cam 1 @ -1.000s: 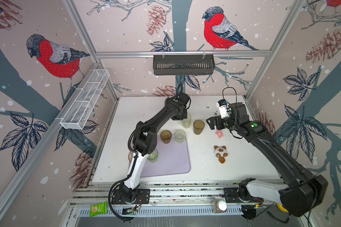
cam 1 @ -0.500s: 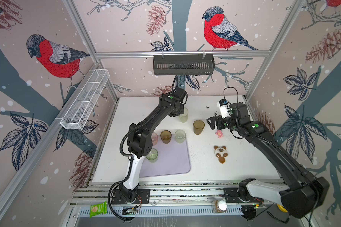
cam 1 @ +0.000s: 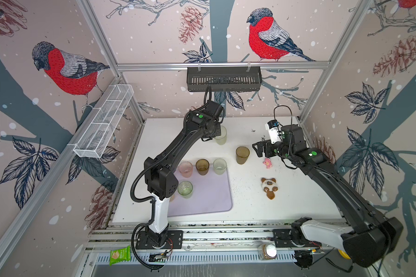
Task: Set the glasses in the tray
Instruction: 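Lift the tall pale green glass with the left gripper, then carry the tall pale green glass with the left gripper over the tray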
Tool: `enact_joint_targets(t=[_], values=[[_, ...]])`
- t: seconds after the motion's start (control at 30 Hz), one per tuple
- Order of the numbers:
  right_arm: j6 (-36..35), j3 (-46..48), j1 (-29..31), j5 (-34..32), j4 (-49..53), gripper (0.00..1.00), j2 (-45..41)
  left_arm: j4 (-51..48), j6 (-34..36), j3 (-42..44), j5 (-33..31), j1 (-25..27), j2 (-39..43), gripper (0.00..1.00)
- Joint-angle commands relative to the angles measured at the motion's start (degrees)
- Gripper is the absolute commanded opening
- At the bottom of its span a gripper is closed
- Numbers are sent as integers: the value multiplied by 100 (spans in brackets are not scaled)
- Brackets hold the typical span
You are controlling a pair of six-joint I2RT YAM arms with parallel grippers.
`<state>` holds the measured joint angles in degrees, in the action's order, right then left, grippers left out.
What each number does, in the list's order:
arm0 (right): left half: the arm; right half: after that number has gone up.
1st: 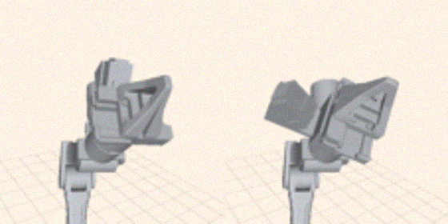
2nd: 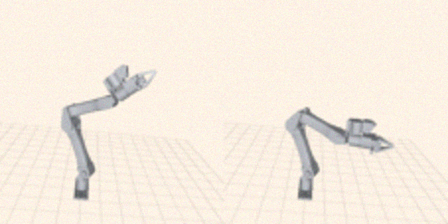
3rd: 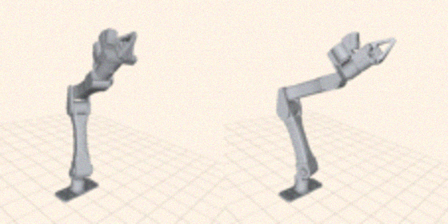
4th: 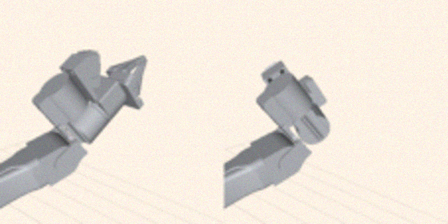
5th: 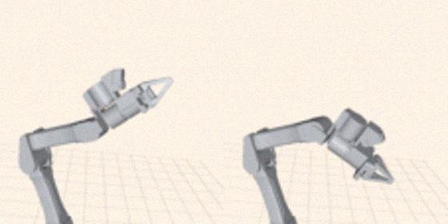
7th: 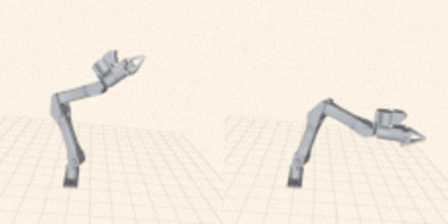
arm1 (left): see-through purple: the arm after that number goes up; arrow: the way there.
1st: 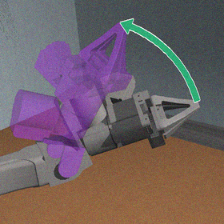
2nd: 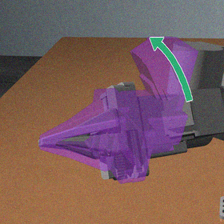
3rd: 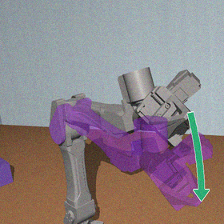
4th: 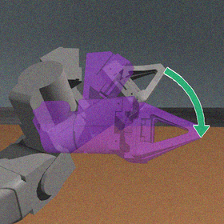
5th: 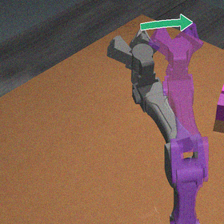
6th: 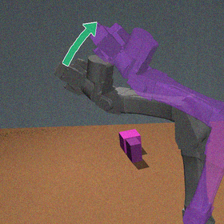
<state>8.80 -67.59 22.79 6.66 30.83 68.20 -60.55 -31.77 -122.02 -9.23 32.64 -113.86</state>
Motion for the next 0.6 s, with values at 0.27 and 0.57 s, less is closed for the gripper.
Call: enact_joint_targets(t=[0.27, 0.57], values=[[-40, -43, 9, 130, -151, 100, -25, -503, 5, 387, -54, 13, 737, 0], [-48, -74, 48, 168, -166, 100, -11, -640, -99, 1075, 0, 49, 1489, 0]])
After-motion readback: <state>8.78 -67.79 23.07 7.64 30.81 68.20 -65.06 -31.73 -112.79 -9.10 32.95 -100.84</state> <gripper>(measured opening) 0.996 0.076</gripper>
